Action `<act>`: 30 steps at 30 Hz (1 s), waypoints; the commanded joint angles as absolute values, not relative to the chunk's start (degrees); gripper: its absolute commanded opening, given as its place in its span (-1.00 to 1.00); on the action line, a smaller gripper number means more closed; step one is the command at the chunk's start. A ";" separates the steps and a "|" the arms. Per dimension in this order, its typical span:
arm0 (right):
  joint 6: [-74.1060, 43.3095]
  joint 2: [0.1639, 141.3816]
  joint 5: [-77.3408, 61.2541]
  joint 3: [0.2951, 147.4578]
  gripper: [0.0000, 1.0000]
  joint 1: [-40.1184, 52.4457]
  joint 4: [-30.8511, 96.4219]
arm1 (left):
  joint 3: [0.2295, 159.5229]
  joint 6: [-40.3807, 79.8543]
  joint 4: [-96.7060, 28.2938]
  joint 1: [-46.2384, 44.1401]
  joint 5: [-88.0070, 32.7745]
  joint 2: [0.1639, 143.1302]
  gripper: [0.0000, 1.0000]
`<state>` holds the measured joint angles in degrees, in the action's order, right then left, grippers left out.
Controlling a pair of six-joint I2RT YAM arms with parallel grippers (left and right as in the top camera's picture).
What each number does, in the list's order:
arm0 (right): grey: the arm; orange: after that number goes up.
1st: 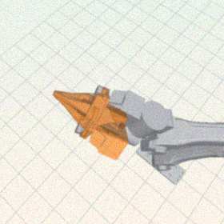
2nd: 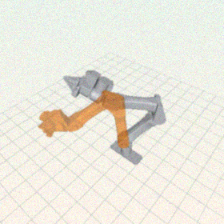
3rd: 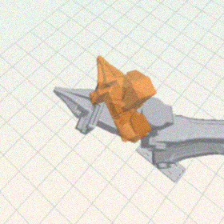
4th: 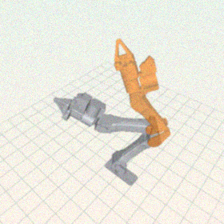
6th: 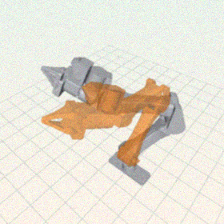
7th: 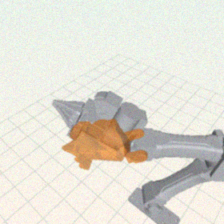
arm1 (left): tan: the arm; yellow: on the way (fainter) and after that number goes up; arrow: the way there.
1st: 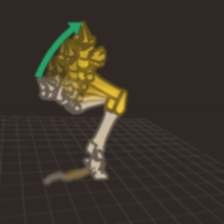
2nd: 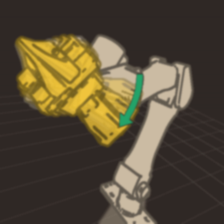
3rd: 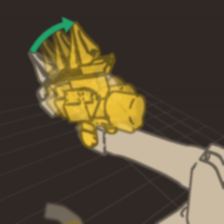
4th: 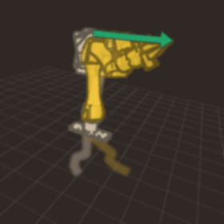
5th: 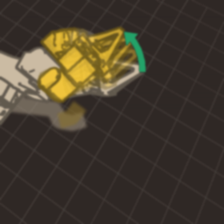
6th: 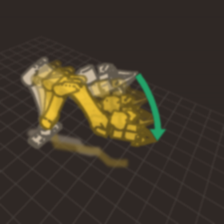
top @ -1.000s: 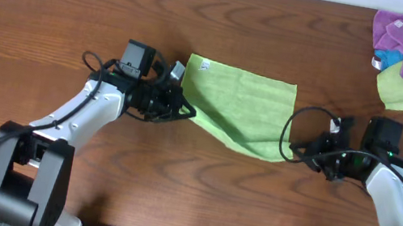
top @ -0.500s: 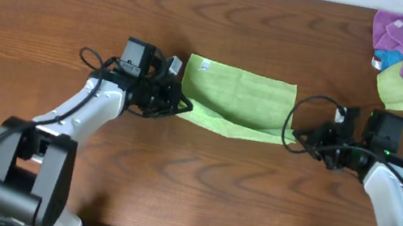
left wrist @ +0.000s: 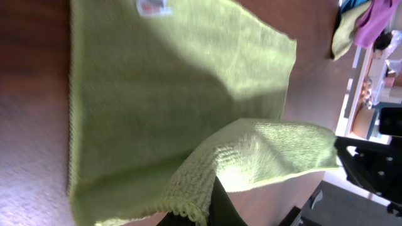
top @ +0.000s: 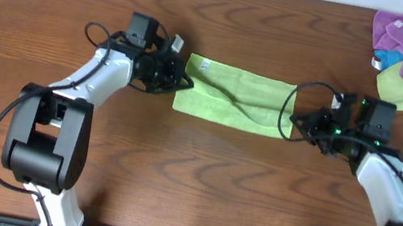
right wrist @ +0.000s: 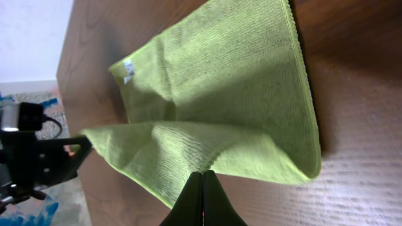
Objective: Fold the cloth
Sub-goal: 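Lift the bottom edge with both grippers and fold it toward the top edge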
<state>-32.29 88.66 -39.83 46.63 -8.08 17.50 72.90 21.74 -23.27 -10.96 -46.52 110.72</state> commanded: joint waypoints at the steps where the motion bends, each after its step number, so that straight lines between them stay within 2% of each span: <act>1: -33.85 92.09 -39.42 50.11 -0.97 -6.87 17.37 | 76.01 19.27 -24.01 -10.28 -47.03 113.08 -0.89; 9: -33.89 96.88 -37.28 56.45 -0.97 -6.83 18.22 | 82.70 18.85 -25.28 -10.11 -47.68 118.80 -0.90; 20: -33.87 98.72 -32.53 57.87 -0.97 -6.90 18.15 | 91.22 18.17 -27.35 -10.13 -48.58 125.29 -0.89; 30: -34.28 103.04 -32.53 61.58 -0.98 -6.94 17.76 | 92.92 17.93 -27.40 -10.09 -47.40 127.02 -0.89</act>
